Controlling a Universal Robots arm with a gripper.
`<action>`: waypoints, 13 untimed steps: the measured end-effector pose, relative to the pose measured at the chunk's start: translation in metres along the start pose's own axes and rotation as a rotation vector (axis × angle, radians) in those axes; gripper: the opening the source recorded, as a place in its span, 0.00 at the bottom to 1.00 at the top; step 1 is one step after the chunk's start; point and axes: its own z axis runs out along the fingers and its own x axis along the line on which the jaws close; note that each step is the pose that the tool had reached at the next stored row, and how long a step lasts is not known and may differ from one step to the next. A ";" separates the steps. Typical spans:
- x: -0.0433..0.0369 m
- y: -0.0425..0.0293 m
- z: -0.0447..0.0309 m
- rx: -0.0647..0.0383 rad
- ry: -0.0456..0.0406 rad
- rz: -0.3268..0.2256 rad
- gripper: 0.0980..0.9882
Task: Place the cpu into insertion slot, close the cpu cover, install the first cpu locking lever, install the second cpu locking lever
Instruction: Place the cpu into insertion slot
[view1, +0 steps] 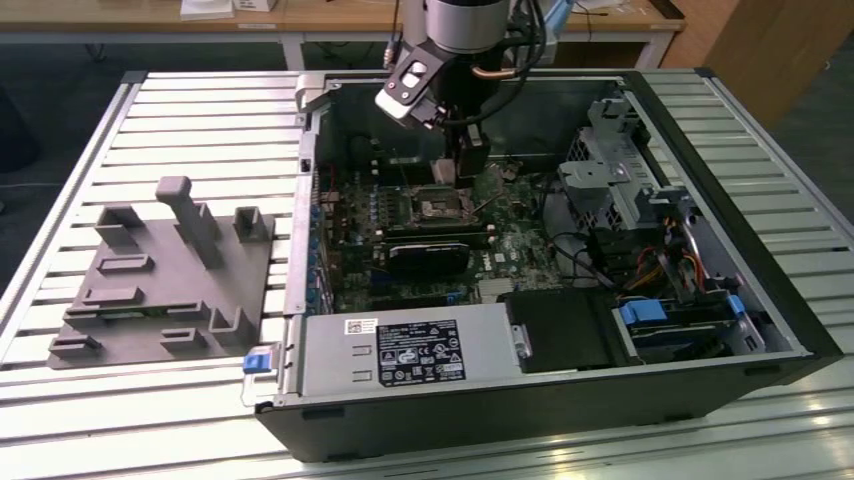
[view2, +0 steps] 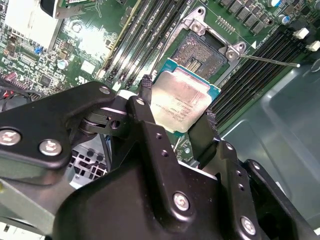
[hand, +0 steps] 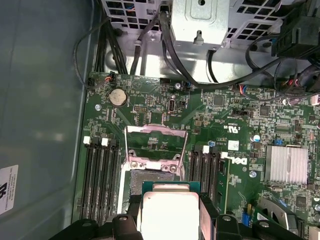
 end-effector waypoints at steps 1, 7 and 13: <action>0.0000 0.0000 0.0005 0.000 -0.0001 0.000 0.50; 0.0014 -0.0002 0.0046 0.000 -0.0001 0.000 0.50; 0.0051 -0.0003 0.0099 0.000 -0.0011 0.000 0.50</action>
